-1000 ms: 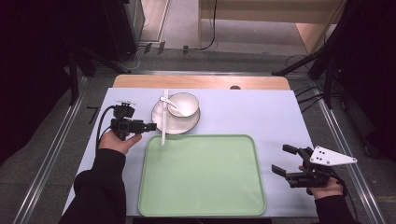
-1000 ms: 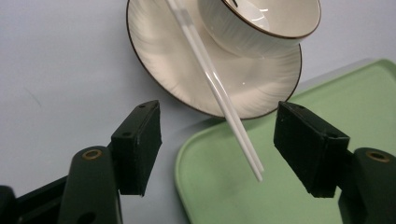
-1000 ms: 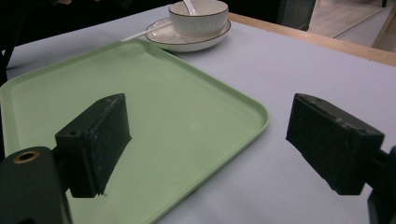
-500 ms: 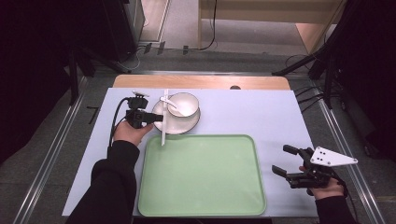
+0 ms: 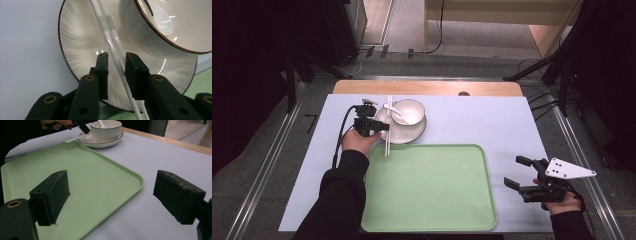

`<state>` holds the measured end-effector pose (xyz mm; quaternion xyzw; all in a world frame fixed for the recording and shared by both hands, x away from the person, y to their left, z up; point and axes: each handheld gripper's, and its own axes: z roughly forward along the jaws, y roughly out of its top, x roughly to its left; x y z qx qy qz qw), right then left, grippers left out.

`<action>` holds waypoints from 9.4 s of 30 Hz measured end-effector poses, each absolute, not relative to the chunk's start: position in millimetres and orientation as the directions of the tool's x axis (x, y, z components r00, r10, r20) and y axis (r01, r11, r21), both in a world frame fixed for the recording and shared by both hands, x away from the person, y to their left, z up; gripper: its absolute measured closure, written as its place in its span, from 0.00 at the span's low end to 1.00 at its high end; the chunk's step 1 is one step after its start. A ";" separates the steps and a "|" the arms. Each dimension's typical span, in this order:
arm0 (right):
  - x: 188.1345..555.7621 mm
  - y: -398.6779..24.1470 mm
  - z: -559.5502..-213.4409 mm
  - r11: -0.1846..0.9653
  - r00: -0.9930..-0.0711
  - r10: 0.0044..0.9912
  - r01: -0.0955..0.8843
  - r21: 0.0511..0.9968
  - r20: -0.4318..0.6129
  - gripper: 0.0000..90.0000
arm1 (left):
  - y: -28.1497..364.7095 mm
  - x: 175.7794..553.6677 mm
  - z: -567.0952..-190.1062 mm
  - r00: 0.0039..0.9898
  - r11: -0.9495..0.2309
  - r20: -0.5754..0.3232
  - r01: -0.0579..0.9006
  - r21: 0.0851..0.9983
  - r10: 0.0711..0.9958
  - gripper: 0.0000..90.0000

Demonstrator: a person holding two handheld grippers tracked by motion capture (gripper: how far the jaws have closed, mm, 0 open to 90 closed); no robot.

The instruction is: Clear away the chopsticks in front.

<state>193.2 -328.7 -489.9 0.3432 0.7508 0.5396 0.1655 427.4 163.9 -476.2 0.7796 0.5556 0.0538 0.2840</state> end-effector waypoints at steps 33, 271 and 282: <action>193.4 -328.4 -489.4 0.183 -0.712 0.691 0.335 0.924 0.121 0.15 | 195.2 435.5 -461.5 0.230 -0.042 -0.319 0.864 0.503 0.920 0.96; 212.7 -312.7 -488.8 0.225 -0.757 0.644 0.327 0.918 0.112 0.15 | 157.5 268.5 -479.3 0.565 -0.329 -0.356 0.774 0.541 0.744 0.50; 208.7 -316.2 -489.6 0.220 -0.746 0.656 0.331 0.917 0.112 0.15 | 129.4 306.3 -483.8 0.637 -0.412 -0.360 0.741 0.531 0.681 0.55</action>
